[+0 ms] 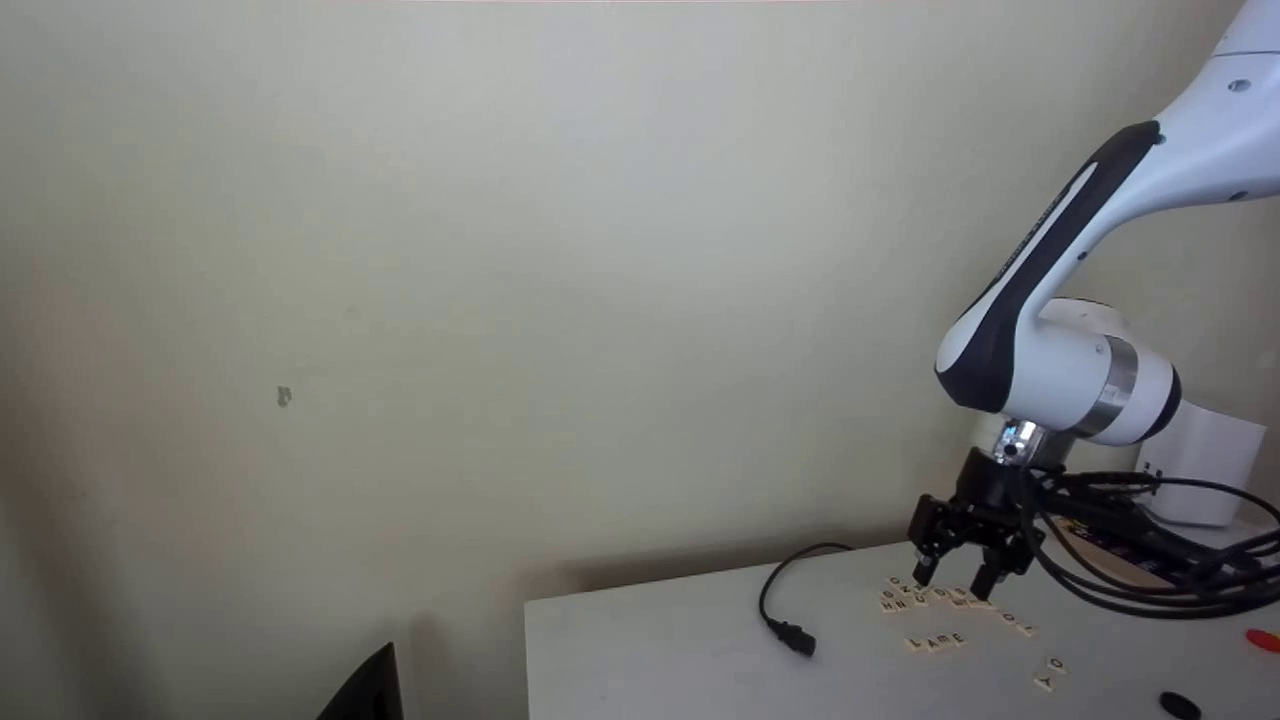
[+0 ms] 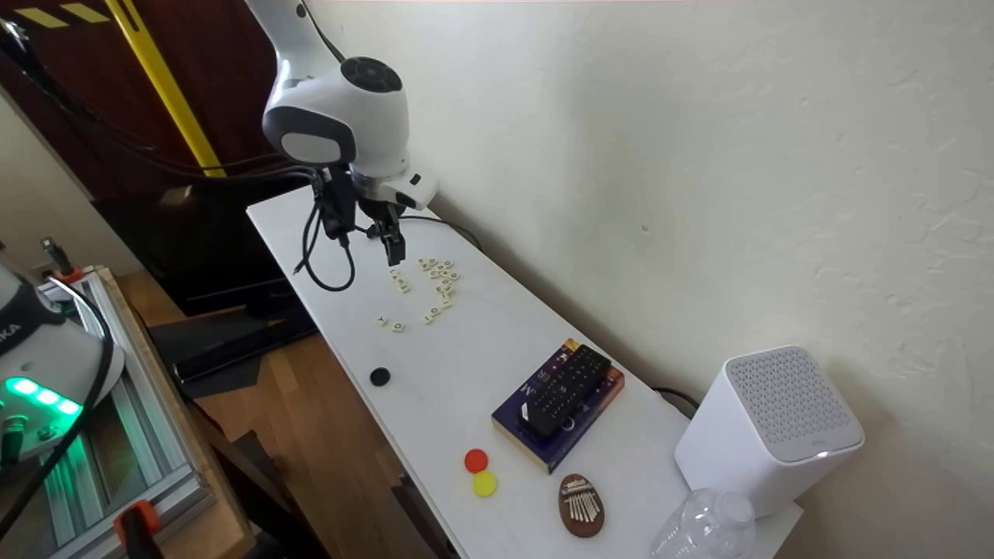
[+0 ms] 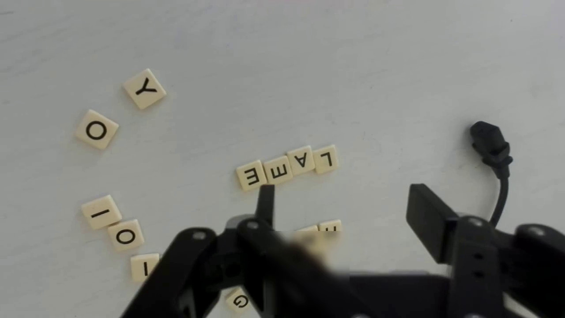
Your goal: Arrange the letter tiles
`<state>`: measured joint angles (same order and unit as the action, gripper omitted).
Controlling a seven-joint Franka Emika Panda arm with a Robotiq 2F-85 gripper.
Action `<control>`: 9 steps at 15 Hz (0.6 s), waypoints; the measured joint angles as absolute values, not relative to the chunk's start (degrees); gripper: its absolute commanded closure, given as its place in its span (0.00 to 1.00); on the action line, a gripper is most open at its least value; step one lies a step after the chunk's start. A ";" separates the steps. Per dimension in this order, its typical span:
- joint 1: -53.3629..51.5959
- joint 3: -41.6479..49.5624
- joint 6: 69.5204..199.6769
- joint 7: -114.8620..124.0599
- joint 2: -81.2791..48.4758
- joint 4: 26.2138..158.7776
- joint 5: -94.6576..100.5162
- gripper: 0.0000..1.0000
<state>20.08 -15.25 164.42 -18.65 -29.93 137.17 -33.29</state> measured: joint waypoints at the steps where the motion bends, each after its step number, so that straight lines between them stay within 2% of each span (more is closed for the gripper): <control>1: 20.05 -15.01 164.33 -18.65 -29.54 137.54 -32.61 0.00; 9: 18.80 -12.53 161.54 -18.47 -26.60 139.80 -25.99 0.00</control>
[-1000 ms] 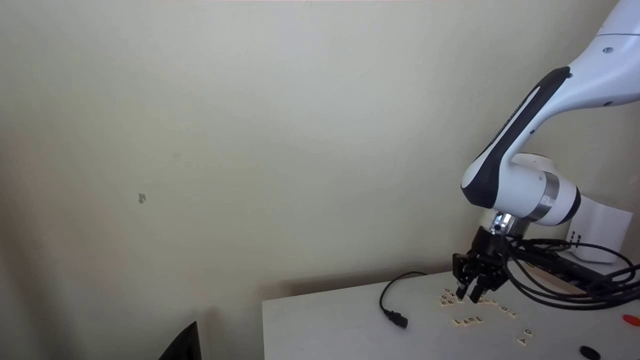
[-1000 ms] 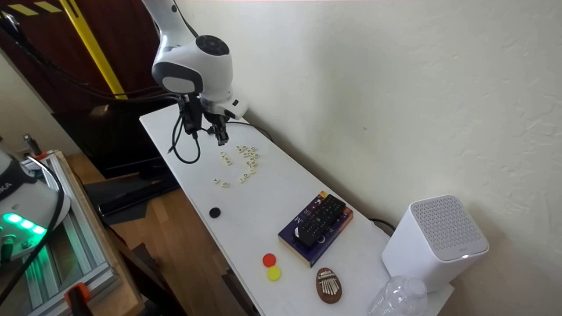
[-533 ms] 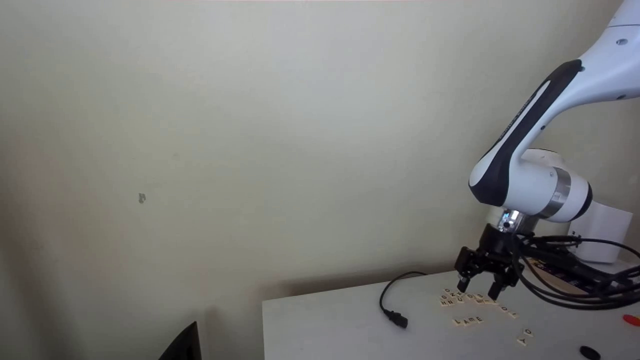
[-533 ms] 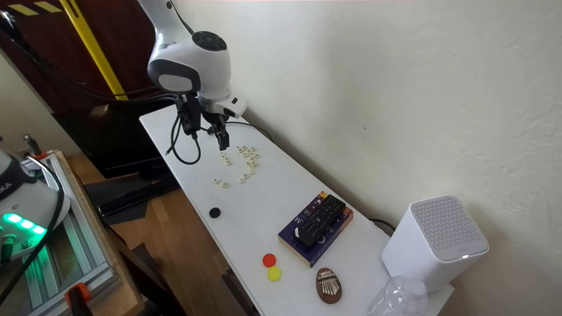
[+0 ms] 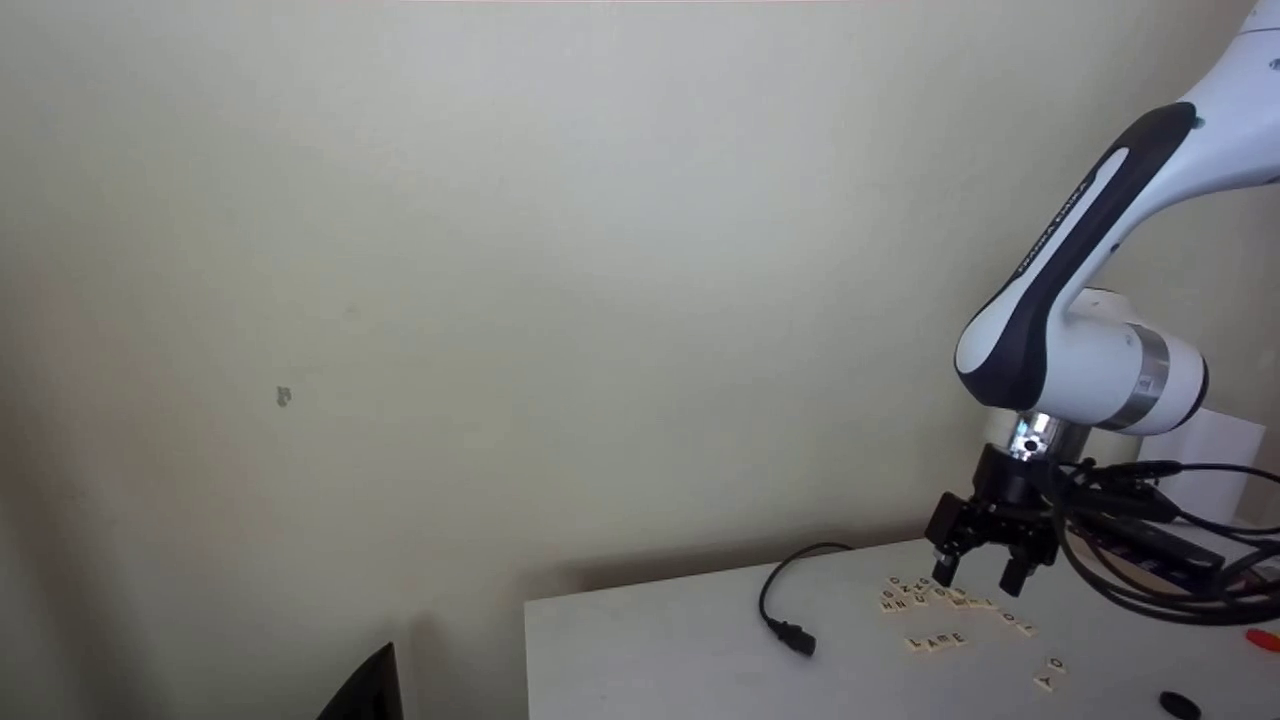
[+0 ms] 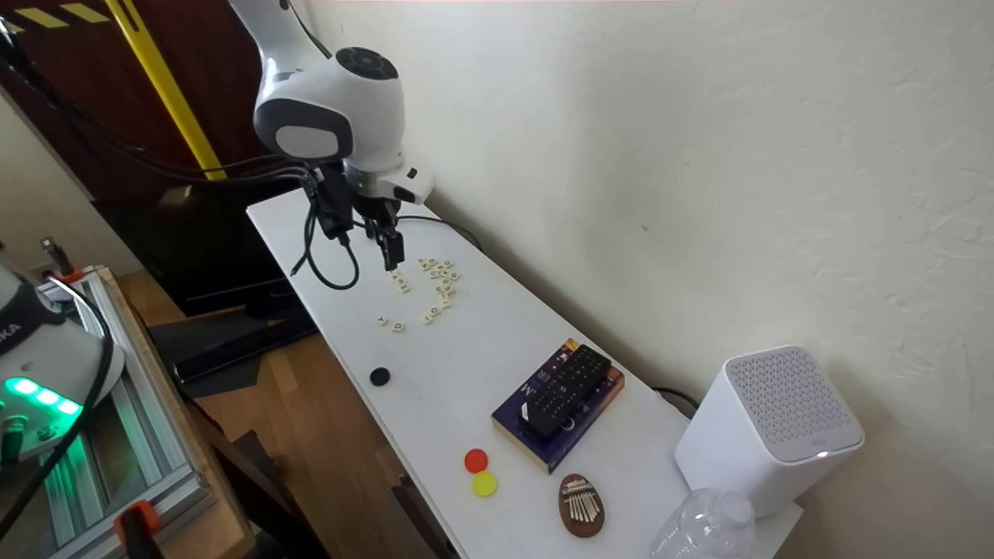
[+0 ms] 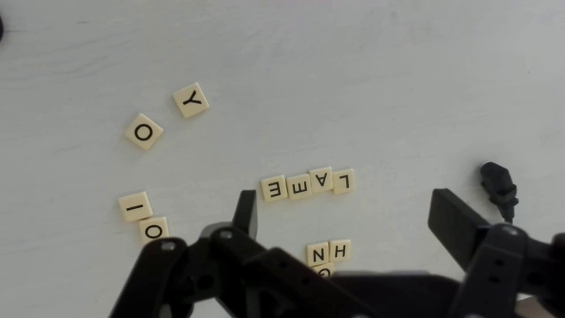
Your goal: Arrange the letter tiles
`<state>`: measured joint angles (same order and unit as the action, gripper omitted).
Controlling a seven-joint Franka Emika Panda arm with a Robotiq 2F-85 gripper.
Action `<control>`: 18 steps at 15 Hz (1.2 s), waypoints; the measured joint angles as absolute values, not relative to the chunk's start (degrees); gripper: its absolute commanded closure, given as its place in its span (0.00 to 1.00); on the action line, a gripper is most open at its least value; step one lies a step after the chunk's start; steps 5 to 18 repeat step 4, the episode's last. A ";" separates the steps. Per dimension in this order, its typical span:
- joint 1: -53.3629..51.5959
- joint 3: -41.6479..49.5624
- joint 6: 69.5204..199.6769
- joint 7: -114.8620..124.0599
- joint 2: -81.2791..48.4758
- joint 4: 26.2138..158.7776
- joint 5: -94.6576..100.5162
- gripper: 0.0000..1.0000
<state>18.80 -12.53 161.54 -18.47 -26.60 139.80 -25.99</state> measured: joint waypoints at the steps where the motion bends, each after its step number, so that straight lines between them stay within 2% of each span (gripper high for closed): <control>1: 18.28 -12.06 161.29 -18.15 -26.26 139.98 -25.52 0.00; 18: 17.12 -11.42 161.24 -17.67 -25.73 140.27 -25.33 0.00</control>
